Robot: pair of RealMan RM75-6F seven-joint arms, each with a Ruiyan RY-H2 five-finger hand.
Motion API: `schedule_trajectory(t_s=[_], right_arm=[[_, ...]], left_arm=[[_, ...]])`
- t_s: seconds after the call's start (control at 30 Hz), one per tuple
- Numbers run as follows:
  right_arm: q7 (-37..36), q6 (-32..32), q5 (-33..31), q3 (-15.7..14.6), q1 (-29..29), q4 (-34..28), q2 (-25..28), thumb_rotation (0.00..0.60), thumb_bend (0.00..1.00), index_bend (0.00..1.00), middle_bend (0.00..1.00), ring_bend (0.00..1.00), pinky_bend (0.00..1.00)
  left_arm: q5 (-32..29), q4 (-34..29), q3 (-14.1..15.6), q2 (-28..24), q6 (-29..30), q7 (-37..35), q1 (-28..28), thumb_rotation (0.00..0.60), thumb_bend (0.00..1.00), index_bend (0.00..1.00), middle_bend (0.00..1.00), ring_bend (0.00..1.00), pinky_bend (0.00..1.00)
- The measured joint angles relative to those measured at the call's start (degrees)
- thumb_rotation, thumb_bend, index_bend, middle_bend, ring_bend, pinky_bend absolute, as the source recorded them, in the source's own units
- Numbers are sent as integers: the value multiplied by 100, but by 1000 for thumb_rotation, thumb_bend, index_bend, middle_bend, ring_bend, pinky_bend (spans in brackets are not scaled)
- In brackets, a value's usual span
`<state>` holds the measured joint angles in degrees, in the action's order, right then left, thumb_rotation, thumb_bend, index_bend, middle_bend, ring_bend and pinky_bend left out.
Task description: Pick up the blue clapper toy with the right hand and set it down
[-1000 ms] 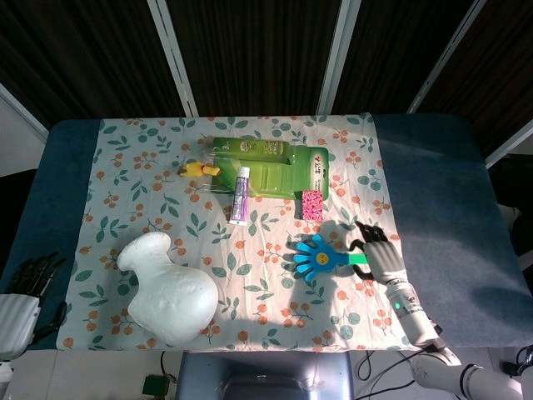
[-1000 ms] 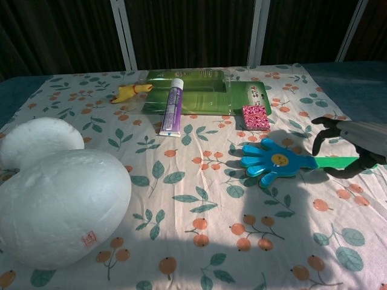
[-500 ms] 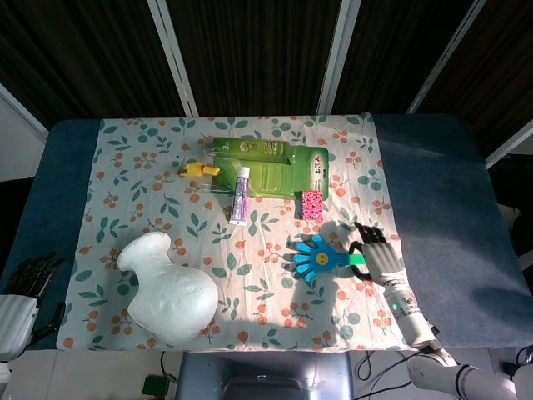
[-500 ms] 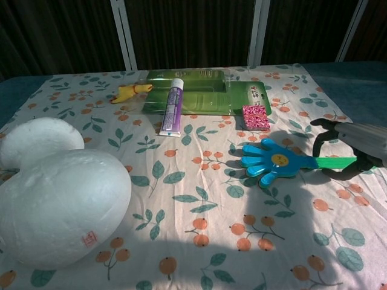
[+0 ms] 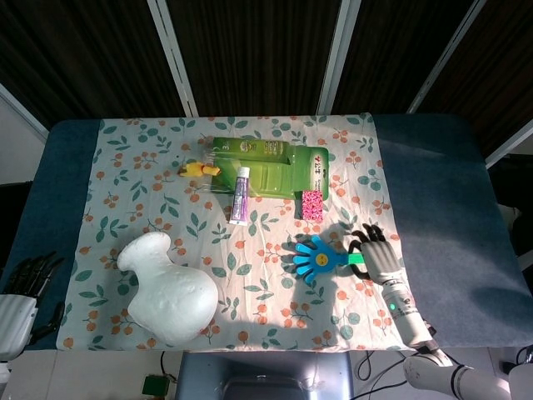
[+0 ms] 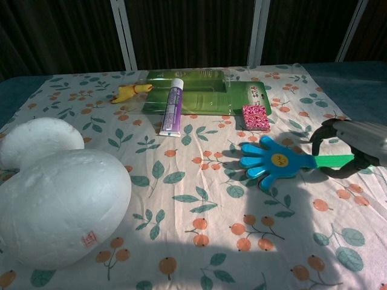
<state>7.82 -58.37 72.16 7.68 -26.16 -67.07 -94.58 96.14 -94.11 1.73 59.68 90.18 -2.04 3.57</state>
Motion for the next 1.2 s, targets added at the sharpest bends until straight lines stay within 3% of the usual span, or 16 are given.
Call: schedule_trajectory(t_s=[0.13,0.27,0.57,0.77,1.2], right_arm=[[-260,-119,92,19,16,59,-53,600,501,910,569,513,606],[-595,-352,311,30,30,131,-90,600,514,962,629,600,727],[-986,-663,547,86,44,145,-115,600,516,999,717,735,861],[-1647,-705,496,165,99,141,-220,600,516,1000,784,838,932],[-4939,-1154,670,447,257,654,-799,600,516,1000,798,856,949]], left_arm=[[-7,0,-3,1,2,4,-3,600,489,22,0,0,78],[-15,1,-6,6,-12,19,1,600,490,22,0,0,78],[-22,-32,-8,6,-23,57,2,600,489,22,0,0,78],[-26,-27,-12,-2,-11,50,-5,600,489,22,0,0,78],[-60,-28,-14,-6,-64,43,9,600,490,22,0,0,77]])
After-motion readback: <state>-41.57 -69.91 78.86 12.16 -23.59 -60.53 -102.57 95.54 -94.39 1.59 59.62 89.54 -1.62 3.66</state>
